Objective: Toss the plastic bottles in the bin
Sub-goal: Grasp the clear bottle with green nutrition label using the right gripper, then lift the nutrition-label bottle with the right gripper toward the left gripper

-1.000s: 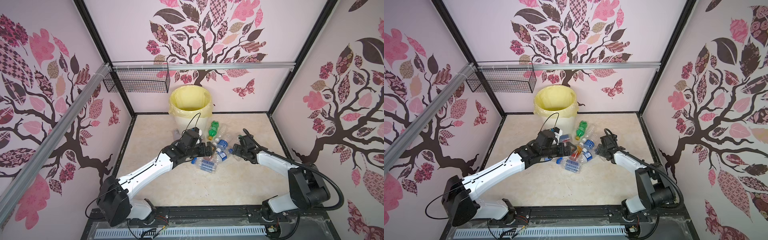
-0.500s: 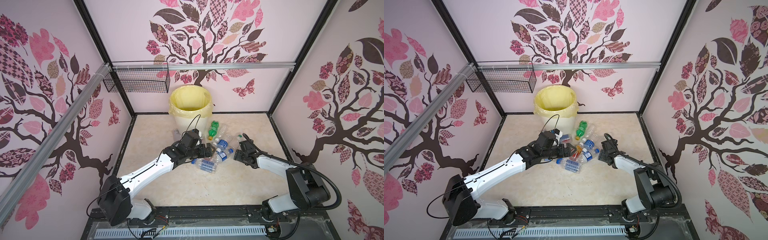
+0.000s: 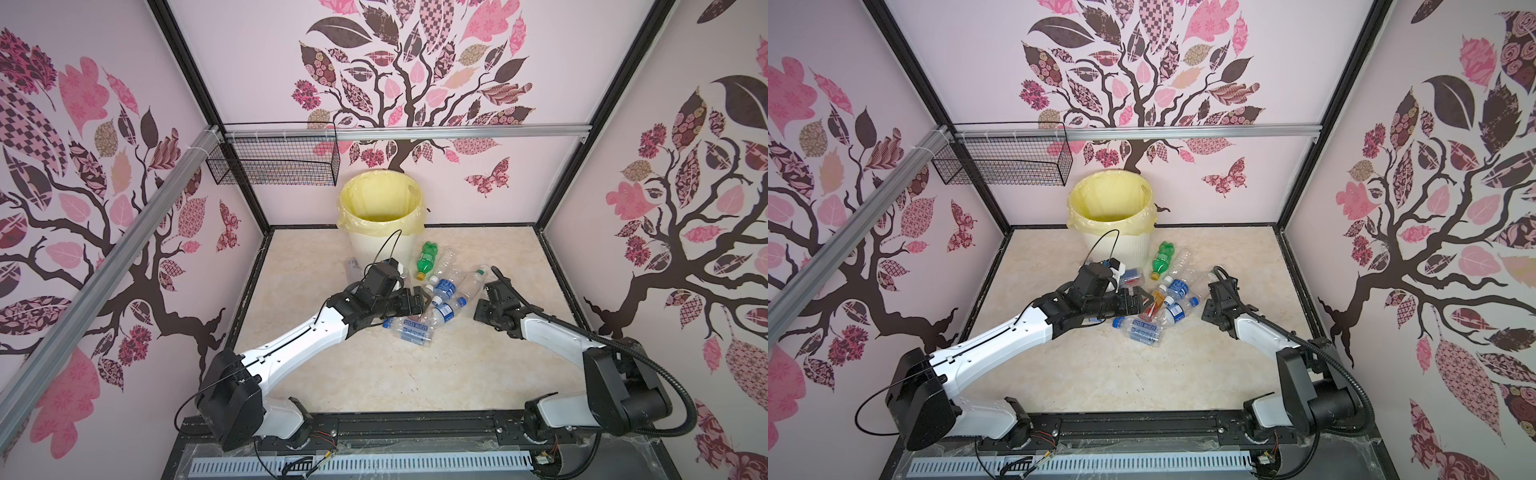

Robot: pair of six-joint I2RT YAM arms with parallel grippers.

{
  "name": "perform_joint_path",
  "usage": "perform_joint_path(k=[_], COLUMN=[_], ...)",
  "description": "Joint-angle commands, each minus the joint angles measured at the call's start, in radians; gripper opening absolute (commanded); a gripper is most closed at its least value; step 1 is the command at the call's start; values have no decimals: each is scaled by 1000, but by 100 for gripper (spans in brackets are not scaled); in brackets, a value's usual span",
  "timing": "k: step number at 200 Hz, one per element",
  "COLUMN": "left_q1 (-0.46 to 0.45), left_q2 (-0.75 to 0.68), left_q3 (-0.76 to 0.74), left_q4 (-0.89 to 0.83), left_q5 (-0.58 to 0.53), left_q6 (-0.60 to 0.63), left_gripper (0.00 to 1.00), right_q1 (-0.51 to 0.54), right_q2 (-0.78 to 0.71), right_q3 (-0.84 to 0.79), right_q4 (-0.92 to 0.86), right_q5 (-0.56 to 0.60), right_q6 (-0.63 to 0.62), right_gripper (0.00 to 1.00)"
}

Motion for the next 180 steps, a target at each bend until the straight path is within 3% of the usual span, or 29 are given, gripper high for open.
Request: perform_joint_path(k=[1,76,105,136,180], left_q1=[-4,6,60,129,135], left_q2=[-11,-10,0,14,60], left_q3=[-1,141,212,264,373], left_q4=[-11,-135,-160,-115,-109], left_q5=[-3,-84,-46,57,91], left_q6=[25,104,93,50,30], left_gripper=[97,97,97,97,97], right_q1=[-6,6,62,182,250], right_q2=[-96,-330,-374,-402,-423], right_q3=[4,65,115,165,177], right_q4=[-47,-57,-29,5,79], right_q5=[-36,-242,-299,-269,-333], right_q6=[-23,-74,-106,-163,-174], right_gripper=[52,47,46,46,45])
